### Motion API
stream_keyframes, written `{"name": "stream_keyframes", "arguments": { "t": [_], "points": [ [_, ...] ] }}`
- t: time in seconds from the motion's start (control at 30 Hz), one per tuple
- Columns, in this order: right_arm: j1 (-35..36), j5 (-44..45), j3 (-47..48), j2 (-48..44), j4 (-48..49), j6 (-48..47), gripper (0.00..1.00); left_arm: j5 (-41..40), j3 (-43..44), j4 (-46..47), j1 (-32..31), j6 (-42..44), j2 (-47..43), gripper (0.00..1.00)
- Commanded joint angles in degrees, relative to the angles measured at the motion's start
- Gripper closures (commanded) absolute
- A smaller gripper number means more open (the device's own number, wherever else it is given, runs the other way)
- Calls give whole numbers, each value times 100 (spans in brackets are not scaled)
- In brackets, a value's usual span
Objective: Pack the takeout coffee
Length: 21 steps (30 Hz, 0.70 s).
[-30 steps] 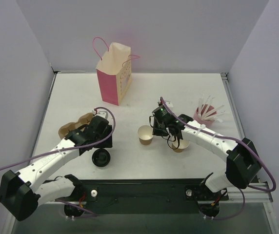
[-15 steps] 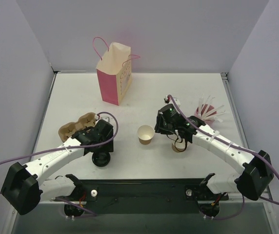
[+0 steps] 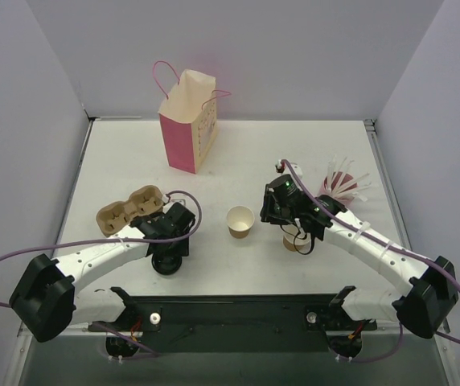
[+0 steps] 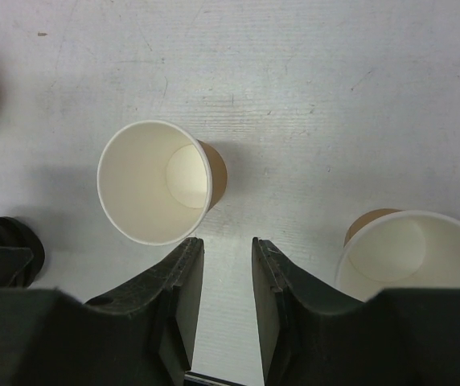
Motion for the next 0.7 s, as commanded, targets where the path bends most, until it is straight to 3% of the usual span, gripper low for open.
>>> {"name": "stream_keyframes", "arguments": {
  "t": [0.0, 0.37, 0.67],
  "points": [
    [19, 192, -57, -275, -137, -95, 69, -255, 175, 66, -109, -143, 185, 49],
    [28, 192, -92, -548, -216, -165, 69, -167, 350, -92, -250, -126, -113, 82],
    [37, 61, -75, -820, -190, -192, 67, 175, 561, -304, -241, -73, -763, 83]
  ]
}}
